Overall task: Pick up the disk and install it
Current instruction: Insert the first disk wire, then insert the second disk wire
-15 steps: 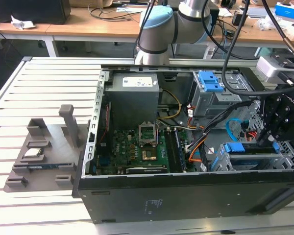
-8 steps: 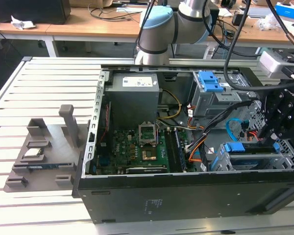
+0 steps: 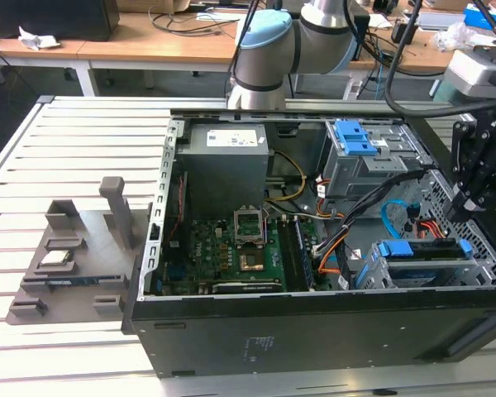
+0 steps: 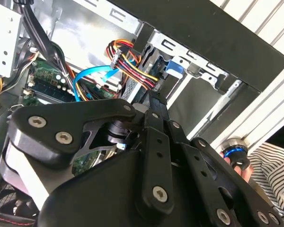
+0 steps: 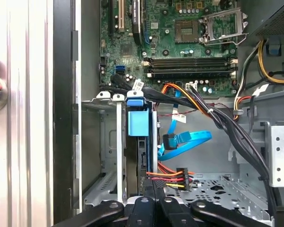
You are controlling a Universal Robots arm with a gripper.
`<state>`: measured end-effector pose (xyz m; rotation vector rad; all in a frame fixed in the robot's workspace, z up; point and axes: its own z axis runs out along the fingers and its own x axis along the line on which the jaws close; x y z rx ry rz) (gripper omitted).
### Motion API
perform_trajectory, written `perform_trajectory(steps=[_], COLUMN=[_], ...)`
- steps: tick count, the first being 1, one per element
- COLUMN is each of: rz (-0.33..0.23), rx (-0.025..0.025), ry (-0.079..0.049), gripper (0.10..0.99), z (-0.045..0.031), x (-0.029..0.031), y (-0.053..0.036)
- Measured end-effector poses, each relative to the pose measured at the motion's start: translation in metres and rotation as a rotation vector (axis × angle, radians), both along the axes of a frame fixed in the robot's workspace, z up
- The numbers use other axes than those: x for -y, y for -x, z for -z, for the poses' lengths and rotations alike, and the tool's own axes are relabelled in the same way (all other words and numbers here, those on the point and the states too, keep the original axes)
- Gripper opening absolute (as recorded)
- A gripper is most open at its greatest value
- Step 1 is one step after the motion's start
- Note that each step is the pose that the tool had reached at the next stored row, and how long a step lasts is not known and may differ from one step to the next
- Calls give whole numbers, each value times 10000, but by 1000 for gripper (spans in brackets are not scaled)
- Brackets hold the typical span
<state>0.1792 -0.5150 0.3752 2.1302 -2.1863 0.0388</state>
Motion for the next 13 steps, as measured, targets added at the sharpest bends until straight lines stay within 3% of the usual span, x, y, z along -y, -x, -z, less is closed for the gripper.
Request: perform_trajectory(steps=[2,13], rz=[1,0], rx=[0,0], ry=[0,0], gripper=[106,106], z=[-46,-50], x=[-1,-1], y=[0,0])
